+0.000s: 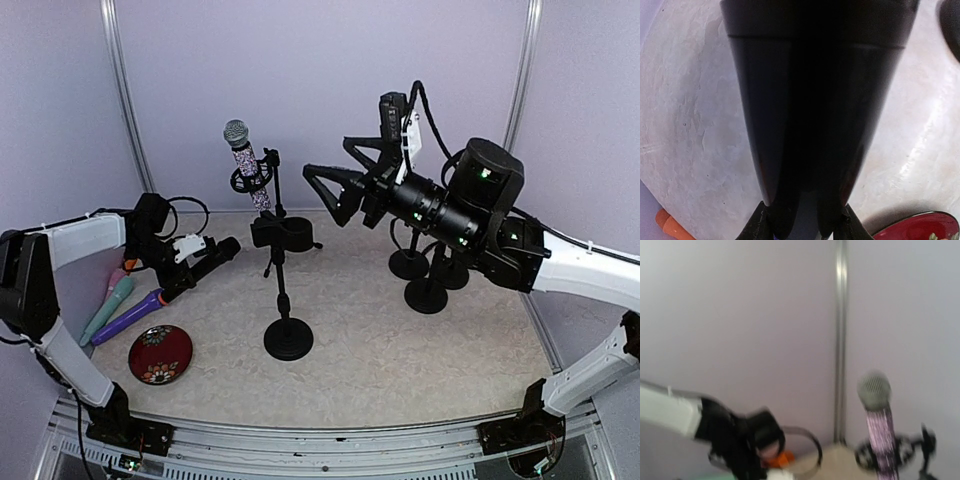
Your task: Remove the microphone from the stand
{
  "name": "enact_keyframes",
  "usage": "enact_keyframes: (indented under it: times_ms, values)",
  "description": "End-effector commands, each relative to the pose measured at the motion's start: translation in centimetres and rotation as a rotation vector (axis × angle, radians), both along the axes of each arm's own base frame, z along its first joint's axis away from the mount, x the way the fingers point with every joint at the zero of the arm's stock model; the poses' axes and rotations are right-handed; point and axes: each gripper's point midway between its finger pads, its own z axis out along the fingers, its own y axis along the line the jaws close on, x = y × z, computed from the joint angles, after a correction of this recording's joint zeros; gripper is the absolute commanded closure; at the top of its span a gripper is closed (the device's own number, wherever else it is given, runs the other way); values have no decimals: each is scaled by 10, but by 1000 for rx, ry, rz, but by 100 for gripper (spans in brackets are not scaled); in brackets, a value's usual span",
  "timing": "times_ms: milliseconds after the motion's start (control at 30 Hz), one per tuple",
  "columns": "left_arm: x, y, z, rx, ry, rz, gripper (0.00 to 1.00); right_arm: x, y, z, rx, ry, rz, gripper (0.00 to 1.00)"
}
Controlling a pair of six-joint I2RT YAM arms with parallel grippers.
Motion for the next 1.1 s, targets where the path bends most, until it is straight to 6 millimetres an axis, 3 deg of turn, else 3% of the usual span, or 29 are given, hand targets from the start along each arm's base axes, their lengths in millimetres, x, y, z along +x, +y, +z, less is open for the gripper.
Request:
enact_keyframes:
  times_ms: [0,167,367,433,533,633,800,1067]
  values:
    - [29,13,-10,89,-88,25,100,6,-27,-24,-26,72,-86,0]
    - [27,20,-41,159,-35,25,100,6,-44,-62,-77,140,-129,0]
    - [23,25,-60,196,9,42,100,10,-50,-115,-163,200,-166,0]
    - [20,27,-64,206,22,47,94,12,-48,-134,-187,215,-167,0]
    - [17,31,-67,228,31,48,78,14,-38,-165,-231,244,-158,0]
    - [14,31,-64,232,26,44,58,17,-23,-195,-270,281,-129,0]
    - [13,24,-44,181,0,37,40,21,-2,-228,-290,310,-95,0]
    - [7,3,4,63,-18,16,31,34,35,-276,-347,317,-70,7]
